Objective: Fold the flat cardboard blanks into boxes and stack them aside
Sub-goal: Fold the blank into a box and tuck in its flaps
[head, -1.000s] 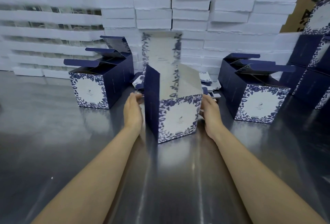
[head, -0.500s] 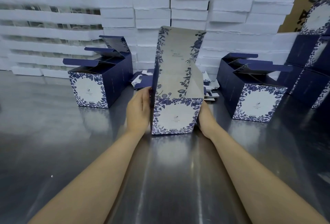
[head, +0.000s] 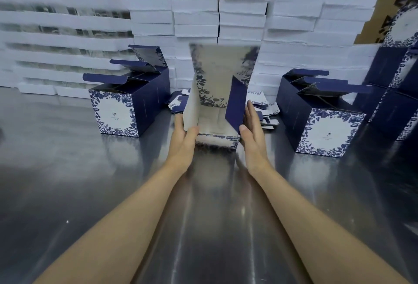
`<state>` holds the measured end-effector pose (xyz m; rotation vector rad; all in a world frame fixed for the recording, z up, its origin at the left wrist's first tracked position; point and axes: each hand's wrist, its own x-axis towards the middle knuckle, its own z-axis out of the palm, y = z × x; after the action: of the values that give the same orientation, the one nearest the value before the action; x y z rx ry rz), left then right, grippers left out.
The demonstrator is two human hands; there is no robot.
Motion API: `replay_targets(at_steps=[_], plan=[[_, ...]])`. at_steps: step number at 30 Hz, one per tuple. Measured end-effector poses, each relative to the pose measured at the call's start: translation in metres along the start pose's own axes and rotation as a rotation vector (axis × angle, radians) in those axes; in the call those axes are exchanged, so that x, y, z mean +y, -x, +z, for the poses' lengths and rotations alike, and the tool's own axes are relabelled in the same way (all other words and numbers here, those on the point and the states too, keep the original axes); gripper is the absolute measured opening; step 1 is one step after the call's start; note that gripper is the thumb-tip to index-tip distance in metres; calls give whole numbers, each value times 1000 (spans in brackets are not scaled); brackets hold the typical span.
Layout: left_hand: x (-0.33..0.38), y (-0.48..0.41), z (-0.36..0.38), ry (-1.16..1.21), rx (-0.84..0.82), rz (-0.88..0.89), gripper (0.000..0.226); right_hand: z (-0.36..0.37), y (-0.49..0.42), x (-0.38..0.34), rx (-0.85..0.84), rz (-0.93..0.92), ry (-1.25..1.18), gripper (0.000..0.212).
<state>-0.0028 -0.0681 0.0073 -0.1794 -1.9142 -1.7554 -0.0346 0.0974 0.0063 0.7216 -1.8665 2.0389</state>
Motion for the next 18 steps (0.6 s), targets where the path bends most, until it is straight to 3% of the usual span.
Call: replay_targets(at_steps=[5, 7, 10, 14, 18], plan=[[-4, 0, 2, -105, -60, 40, 39, -1, 1, -2, 8, -19, 19, 52], [-5, -1, 3, -114, -48, 42, 33, -2, 2, -5, 1, -13, 47, 56], [-5, 0, 4, -103, -18, 28, 21, -1, 4, -10, -62, -10, 106, 85], [-3, 1, 5, -128, 28, 23, 25, 4, 4, -7, -134, 12, 280, 109], [-2, 1, 2, -205, 47, 81, 36, 8, 4, -14, -106, -70, 381, 96]])
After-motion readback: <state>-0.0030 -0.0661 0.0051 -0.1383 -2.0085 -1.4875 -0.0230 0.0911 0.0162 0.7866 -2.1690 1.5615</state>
